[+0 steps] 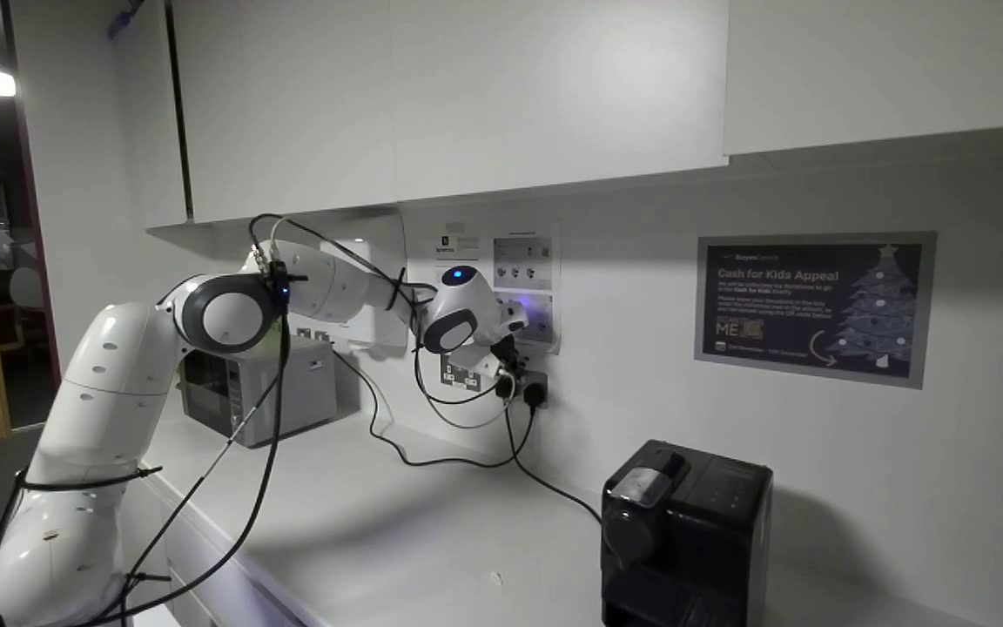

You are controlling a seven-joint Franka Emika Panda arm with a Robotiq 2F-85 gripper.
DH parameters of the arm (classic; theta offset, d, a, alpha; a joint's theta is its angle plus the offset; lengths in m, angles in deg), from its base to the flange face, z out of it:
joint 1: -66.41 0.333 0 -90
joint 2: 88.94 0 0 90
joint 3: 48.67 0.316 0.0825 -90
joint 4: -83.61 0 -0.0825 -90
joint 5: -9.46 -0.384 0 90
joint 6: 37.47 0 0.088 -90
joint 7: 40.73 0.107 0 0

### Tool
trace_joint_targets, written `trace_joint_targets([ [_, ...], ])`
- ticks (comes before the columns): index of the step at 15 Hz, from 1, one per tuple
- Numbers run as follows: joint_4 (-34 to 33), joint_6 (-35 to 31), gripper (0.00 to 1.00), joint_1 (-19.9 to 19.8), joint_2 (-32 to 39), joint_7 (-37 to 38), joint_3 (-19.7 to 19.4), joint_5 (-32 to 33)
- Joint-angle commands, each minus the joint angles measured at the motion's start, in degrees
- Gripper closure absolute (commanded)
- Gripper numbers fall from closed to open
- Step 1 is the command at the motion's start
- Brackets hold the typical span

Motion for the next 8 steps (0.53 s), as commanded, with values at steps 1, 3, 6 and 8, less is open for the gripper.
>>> trace_joint_targets([
  [1, 0.7, 0.1, 1.00, -1.4, -1.4, -0.5, 0.8, 0.5],
  [3, 1.3, 0.3, 1.00, -1.4, -1.8, -0.3, 0.8, 0.5],
  [6, 2.9, 0.3, 1.00, -1.2, -2.7, 0.6, 0.2, 1.1],
  [8, 3.9, 0.7, 1.00, -1.2, -3.4, 0.9, 0.0, 1.3],
])
